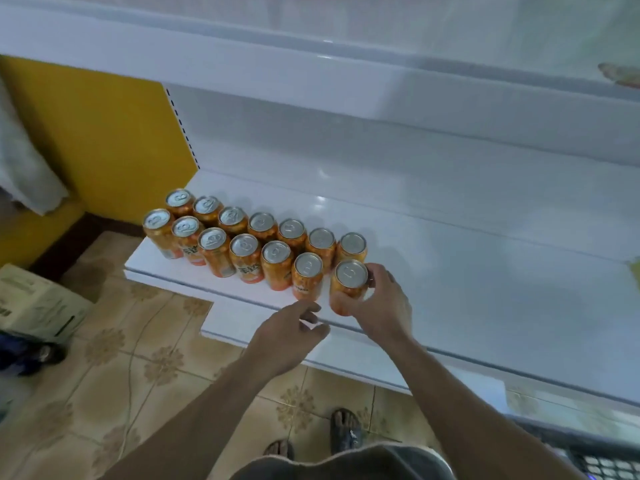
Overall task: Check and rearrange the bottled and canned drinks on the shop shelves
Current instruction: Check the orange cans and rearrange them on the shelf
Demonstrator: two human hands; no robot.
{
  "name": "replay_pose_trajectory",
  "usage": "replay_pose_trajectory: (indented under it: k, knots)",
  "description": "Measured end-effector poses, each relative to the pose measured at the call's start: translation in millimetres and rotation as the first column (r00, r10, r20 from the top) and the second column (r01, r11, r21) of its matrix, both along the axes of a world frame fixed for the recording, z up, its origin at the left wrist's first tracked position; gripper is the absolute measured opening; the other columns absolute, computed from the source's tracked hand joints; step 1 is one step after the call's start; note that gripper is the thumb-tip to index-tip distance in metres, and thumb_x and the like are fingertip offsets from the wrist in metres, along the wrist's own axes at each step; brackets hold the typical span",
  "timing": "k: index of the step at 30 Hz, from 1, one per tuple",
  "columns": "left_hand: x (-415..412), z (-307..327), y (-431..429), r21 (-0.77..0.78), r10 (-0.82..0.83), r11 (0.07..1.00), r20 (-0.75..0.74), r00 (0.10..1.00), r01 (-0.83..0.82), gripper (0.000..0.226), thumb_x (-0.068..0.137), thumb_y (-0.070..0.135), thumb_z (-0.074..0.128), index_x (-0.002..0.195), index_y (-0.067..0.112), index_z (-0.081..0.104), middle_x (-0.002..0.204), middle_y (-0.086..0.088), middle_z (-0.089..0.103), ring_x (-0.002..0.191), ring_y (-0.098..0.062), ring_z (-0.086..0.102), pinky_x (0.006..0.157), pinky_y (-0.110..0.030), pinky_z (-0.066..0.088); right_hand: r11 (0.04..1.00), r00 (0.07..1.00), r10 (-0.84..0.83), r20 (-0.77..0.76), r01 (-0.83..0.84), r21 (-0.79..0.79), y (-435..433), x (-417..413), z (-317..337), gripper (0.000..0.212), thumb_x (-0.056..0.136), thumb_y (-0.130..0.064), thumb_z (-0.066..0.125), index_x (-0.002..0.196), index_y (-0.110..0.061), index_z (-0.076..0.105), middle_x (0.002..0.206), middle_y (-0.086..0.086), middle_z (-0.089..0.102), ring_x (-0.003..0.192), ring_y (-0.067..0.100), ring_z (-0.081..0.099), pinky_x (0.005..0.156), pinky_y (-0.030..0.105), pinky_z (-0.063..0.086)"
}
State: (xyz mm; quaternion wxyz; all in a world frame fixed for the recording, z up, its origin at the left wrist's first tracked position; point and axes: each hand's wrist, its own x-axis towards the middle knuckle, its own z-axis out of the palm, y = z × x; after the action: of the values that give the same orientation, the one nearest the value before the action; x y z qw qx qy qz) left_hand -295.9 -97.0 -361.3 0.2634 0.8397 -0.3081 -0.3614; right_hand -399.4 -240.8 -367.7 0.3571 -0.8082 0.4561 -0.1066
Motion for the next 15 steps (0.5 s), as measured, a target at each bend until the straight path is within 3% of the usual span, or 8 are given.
replay_pose_trajectory:
  k: [4,8,11,15]
  knots:
    - [1.5,-2.3,11.3,-0.255,-0.056,0.965,0.001,0.998,0.055,0.069,0.085,0.045,0.074,0.143,0.038,0.038,0.138,0.018,0.050,0.124,-0.003,0.050,0.105,-0.032,0.045,0.991,0.985,-0.029,0.170,0.050,-0.121,29.8,-23.0,38.8,0.061,0.070,-0.052,0.085,0.118,-0.034,0.053,0.111,-0.020,0.060,0.102,0.006,0.058,0.087,0.029,0.051]
    - [-7.3,8.2,11.4,-0.547,-0.157,0.820,0.069,0.985,0.169,0.092,0.077,0.042,0.082,0.151,0.029,0.029,0.151,0.010,0.042,0.138,-0.009,0.042,0.111,-0.038,0.043,0.961,0.962,-0.009,0.274,0.084,-0.264,66.1,-40.9,78.0,0.063,0.068,-0.046,0.088,0.115,-0.046,0.046,0.108,-0.030,0.056,0.104,-0.002,0.056,0.086,0.019,0.046]
    - [-14.9,28.9,7.9,-0.699,-0.202,0.698,0.019,0.979,0.158,0.090,0.076,0.031,0.086,0.148,0.020,0.035,0.144,0.006,0.048,0.135,-0.016,0.047,0.106,-0.040,0.048,0.918,0.943,0.044,0.331,0.093,-0.386,87.3,-50.0,101.7,0.060,0.069,-0.051,0.081,0.120,-0.038,0.052,0.110,-0.027,0.057,0.104,-0.005,0.055,0.085,0.011,0.043]
    - [-22.1,53.3,3.3,-0.816,-0.268,0.576,-0.138,0.953,0.044,0.076,0.074,0.021,0.084,0.138,0.029,0.045,0.134,0.005,0.055,0.128,-0.028,0.054,0.096,-0.058,0.052,0.827,0.909,0.164,0.384,0.086,-0.556,98.4,-59.5,125.4,0.062,0.072,-0.051,0.075,0.122,-0.019,0.059,0.115,-0.022,0.055,0.105,-0.003,0.053,0.090,0.004,0.037]
